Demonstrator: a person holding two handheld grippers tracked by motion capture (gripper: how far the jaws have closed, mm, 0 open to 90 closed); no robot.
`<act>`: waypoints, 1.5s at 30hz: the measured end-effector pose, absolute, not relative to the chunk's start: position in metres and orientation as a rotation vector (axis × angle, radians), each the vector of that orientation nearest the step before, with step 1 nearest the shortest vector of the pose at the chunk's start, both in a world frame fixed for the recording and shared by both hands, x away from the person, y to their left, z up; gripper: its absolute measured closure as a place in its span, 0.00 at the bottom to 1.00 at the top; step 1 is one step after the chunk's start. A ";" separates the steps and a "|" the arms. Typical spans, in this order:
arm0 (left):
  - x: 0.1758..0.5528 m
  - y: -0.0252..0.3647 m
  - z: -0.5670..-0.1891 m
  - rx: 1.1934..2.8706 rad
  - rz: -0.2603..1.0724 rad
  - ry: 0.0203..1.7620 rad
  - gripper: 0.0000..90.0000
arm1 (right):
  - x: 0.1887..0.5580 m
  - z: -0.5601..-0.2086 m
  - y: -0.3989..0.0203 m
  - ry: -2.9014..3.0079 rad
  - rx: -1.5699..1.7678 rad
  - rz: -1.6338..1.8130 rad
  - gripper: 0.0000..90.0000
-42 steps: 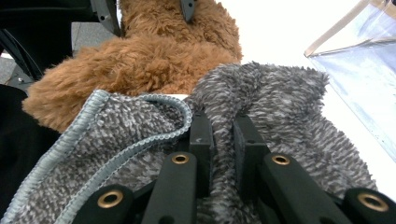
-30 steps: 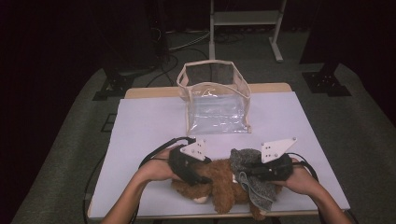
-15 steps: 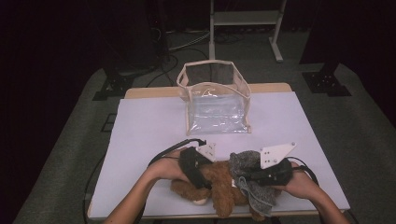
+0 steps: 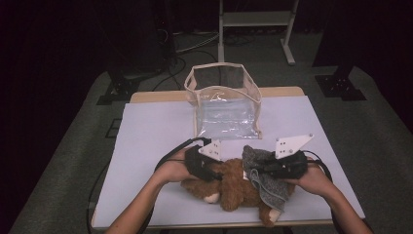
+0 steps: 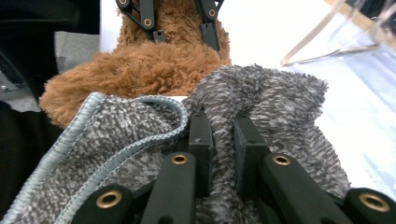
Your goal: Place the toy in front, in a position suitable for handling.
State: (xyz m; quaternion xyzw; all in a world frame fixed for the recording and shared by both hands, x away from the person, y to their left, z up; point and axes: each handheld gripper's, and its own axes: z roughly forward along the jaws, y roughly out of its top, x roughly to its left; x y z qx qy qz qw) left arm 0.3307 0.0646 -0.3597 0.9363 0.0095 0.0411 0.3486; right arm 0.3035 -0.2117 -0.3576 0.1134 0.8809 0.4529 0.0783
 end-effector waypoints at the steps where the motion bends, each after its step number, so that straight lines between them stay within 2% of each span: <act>1: 0.331 0.064 -0.359 2.426 0.121 0.025 0.66 | 0.306 -0.356 -0.211 2.637 0.341 1.346 0.88; 8: 0.344 0.070 -0.350 2.432 0.222 0.039 0.66 | 0.326 -0.350 -0.205 2.645 0.363 1.334 0.88; 12: 0.350 0.074 -0.352 2.424 0.184 0.062 0.66 | 0.337 -0.348 -0.201 2.664 0.369 1.312 0.88; 15: 0.348 0.080 -0.357 2.387 0.135 0.084 0.61 | 0.339 -0.355 -0.200 2.716 0.371 1.319 0.88; 20: 0.336 0.092 -0.359 2.339 0.131 0.101 0.51 | 0.323 -0.369 -0.201 2.736 0.339 1.356 0.88; 29: 0.319 0.114 -0.349 2.311 0.155 0.151 0.46 | 0.292 -0.379 -0.205 2.717 0.289 1.368 0.89; 32: 0.317 0.120 -0.353 2.343 0.125 0.163 0.47 | 0.289 -0.380 -0.206 2.724 0.276 1.374 0.89; 37: 0.314 0.118 -0.365 2.332 0.120 0.161 0.48 | 0.288 -0.361 -0.200 2.727 0.238 1.364 0.88; 45: 0.307 0.120 -0.367 2.321 0.114 0.146 0.50 | 0.309 -0.338 -0.160 2.705 0.123 1.338 0.88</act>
